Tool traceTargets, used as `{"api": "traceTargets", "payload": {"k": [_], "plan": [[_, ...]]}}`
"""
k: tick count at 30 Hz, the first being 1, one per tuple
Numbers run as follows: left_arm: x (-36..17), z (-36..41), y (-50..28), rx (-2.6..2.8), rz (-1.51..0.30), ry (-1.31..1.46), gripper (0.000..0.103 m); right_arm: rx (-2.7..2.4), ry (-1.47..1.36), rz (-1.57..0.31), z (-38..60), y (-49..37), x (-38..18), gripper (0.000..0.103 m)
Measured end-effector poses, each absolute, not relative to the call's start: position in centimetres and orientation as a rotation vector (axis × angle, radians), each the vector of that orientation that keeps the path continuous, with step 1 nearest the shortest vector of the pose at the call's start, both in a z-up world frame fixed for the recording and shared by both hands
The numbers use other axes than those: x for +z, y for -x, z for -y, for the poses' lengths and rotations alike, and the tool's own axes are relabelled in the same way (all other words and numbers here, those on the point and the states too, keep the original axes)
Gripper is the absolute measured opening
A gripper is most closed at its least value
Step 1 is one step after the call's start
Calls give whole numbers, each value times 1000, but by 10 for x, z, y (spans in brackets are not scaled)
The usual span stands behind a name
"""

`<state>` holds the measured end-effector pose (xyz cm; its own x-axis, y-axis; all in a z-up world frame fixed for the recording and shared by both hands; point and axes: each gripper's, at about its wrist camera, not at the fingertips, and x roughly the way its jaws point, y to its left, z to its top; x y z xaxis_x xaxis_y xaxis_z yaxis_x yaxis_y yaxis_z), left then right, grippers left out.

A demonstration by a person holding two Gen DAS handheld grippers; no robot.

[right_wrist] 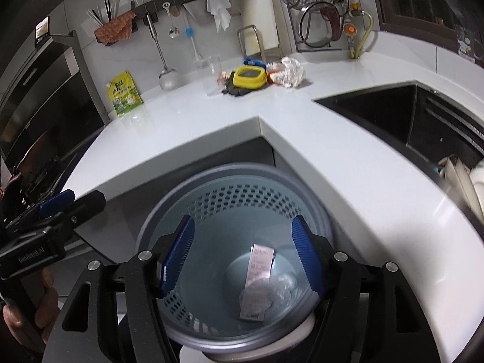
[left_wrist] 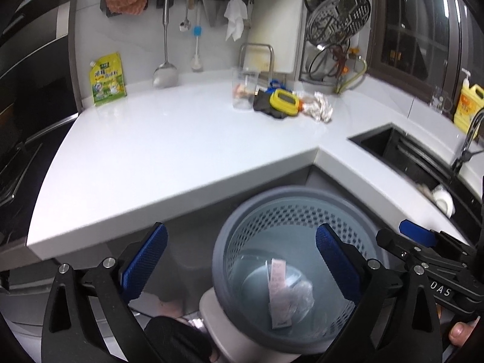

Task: Collect trash
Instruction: 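Move both tools back to the counter items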

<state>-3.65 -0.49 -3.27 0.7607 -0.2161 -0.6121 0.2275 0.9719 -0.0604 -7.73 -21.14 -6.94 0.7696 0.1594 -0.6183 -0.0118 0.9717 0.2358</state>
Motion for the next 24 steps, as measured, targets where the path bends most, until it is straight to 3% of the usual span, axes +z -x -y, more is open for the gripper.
{"api": "traceTargets", "payload": {"k": [16,24], "plan": [[24,15,-47,-254,-553,18,97,45,-131,-573,226,1,1,72],[35,19,-98,-201,-523,0,97,38,-110,-595,237,-50,9,72]]}}
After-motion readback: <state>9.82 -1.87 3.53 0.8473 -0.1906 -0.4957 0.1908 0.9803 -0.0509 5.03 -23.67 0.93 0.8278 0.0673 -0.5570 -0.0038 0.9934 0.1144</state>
